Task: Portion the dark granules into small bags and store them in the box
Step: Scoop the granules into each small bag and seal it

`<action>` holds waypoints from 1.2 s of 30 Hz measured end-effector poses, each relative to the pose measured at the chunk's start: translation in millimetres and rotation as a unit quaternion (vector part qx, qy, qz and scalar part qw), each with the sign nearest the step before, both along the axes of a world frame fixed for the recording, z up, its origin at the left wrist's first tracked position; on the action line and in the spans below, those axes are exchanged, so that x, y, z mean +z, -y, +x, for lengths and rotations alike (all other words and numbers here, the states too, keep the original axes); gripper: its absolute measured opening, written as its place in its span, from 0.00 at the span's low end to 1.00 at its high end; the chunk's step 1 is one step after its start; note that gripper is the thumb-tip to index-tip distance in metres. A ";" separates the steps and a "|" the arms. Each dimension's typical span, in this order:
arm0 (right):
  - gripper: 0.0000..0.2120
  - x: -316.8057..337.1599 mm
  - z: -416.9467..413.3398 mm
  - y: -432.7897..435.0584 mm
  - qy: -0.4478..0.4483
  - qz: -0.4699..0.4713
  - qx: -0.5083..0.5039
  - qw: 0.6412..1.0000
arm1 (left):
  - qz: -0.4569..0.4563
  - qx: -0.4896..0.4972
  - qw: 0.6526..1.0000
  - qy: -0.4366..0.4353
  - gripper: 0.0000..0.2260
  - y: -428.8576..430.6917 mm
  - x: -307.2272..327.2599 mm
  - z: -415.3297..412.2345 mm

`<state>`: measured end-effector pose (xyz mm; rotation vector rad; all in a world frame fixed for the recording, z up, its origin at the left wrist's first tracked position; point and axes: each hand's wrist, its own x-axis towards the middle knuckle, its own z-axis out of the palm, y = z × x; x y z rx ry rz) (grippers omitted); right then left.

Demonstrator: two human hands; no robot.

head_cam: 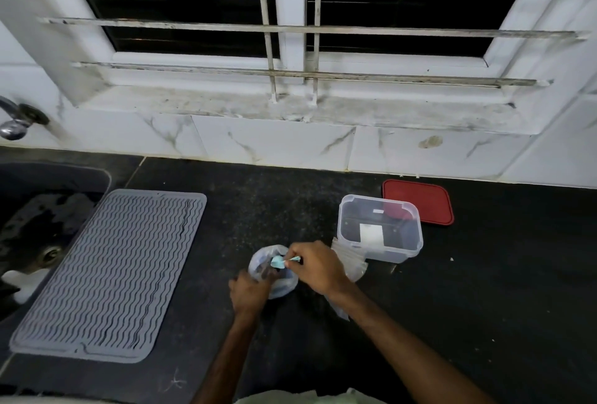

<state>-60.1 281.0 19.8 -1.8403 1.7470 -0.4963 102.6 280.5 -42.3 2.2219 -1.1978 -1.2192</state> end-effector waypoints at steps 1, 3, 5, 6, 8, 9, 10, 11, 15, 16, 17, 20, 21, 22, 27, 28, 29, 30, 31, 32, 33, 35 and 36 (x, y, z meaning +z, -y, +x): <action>0.09 0.0 4.6 2.8 -0.055 0.011 0.018 0.998 | -0.015 0.008 1.000 -0.012 0.36 -0.8 -3.7 1.3; 0.12 0.7 11.6 7.4 -0.153 0.018 0.061 0.986 | -0.040 0.014 0.998 -0.042 0.28 -2.1 -2.5 4.3; 0.13 -2.6 15.4 11.1 -0.220 0.014 0.082 0.972 | -0.053 0.005 0.997 -0.061 0.18 -0.6 -6.7 7.8; 0.14 -5.4 15.8 11.7 -0.245 0.012 0.088 0.966 | -0.065 0.005 0.996 -0.060 0.18 -1.1 0.8 6.3; 0.15 -11.8 18.6 11.5 -0.286 0.017 0.105 0.952 | -0.079 0.013 0.995 -0.061 0.20 -0.5 -1.1 8.2; 0.15 -14.8 19.6 10.6 -0.296 0.024 0.108 0.949 | -0.079 0.013 0.995 -0.058 0.18 0.4 -4.4 9.0; 0.15 -17.4 20.2 9.7 -0.299 0.032 0.102 0.948 | -0.075 0.007 0.996 -0.055 0.15 0.5 -2.6 7.7; 0.14 -18.8 20.6 9.4 -0.294 0.038 0.089 0.951 | -0.076 0.006 0.996 -0.049 0.13 2.0 -6.1 7.6; 0.11 -26.3 18.0 8.9 -0.217 0.064 -0.006 0.974 | -0.099 0.002 0.994 -0.048 0.10 -0.3 7.8 0.5; 0.11 -28.6 17.8 9.1 -0.196 0.069 -0.023 0.978 | -0.105 0.004 0.993 -0.050 0.09 -0.5 11.1 -1.4; 0.11 -31.4 17.9 9.3 -0.177 0.074 -0.039 0.981 | -0.112 0.008 0.992 -0.054 0.09 0.2 14.7 -2.9; 0.11 -35.9 19.1 9.6 -0.121 0.094 -0.081 0.985 | -0.133 0.012 0.988 -0.074 0.10 5.0 12.9 -4.4; 0.11 -36.9 19.2 9.6 -0.100 0.102 -0.093 0.985 | -0.130 0.016 0.988 -0.086 0.10 6.7 13.2 -4.9; 0.11 -37.7 18.9 9.9 -0.081 0.108 -0.103 0.985 | -0.124 0.017 0.987 -0.100 0.10 9.2 9.5 -3.5; 0.10 -44.2 15.3 9.6 0.001 0.165 -0.132 0.977 | -0.087 0.037 0.977 -0.189 0.07 20.4 11.6 -1.9; 0.11 -46.4 14.8 9.2 0.016 0.179 -0.135 0.974 | -0.086 0.034 0.977 -0.192 0.06 23.1 7.7 0.4; 0.12 -48.1 14.6 8.4 0.028 0.191 -0.140 0.971 | -0.090 0.025 0.978 -0.187 0.07 24.3 5.4 2.5; 0.14 -48.4 14.2 7.7 0.040 0.198 -0.144 0.969 | -0.093 0.017 0.977 -0.189 0.08 23.9 4.0 4.2; 0.15 -48.8 13.8 6.9 0.052 0.204 -0.148 0.966 | -0.087 0.013 0.976 -0.197 0.10 23.0 3.7 5.3; 0.15 -48.8 13.7 6.8 0.067 0.211 -0.152 0.963 | -0.079 0.010 0.976 -0.203 0.10 22.6 0.4 7.5; 0.15 -48.2 13.8 6.6 0.082 0.221 -0.160 0.959 | -0.073 0.007 0.977 -0.199 0.10 23.5 0.3 8.6; 0.14 -47.0 15.2 7.1 0.123 0.246 -0.183 0.944 | -0.053 -0.010 0.978 -0.200 0.11 26.2 -5.5 12.7; 0.13 -46.4 16.6 7.1 0.150 0.260 -0.197 0.933 | -0.047 -0.028 0.978 -0.201 0.11 26.7 -4.3 13.8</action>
